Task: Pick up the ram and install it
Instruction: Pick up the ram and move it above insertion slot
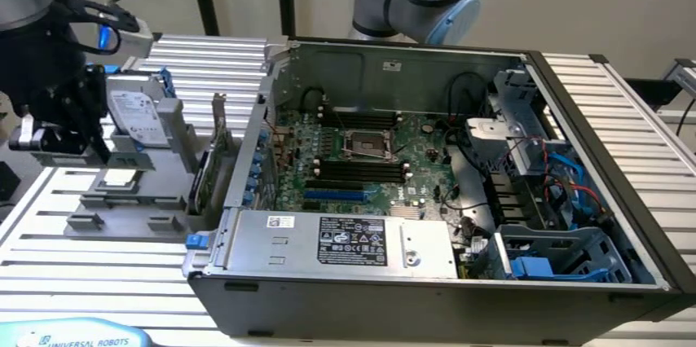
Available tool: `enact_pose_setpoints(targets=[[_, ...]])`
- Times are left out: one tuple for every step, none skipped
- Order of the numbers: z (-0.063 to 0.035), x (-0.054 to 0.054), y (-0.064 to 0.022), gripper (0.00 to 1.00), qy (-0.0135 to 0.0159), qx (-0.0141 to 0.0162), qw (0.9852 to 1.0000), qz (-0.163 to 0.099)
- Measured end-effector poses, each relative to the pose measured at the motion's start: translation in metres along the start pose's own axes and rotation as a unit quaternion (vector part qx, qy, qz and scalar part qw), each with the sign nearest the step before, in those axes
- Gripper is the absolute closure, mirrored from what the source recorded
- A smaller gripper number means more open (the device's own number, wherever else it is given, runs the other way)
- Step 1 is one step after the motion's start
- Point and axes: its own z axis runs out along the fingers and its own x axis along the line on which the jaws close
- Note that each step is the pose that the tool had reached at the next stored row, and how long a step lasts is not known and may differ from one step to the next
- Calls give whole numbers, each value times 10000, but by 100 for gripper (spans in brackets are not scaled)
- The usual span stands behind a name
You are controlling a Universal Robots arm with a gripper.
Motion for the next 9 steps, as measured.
enact_pose_setpoints(targets=[[-46,-3,-26,86,0,0,10000,0],[-95,-7,-57,86,0,0,10000,0],[-141,-11,-86,86,0,0,10000,0],[-186,-14,-116,86,0,0,10000,0],[-231,-18,-148,86,0,0,10000,0],[-277,-21,-182,86,0,0,10000,0],[-324,-24,-216,86,0,1,10000,0],[-369,-27,-250,86,-1,1,10000,0],[-416,-30,-285,86,0,0,10000,0]])
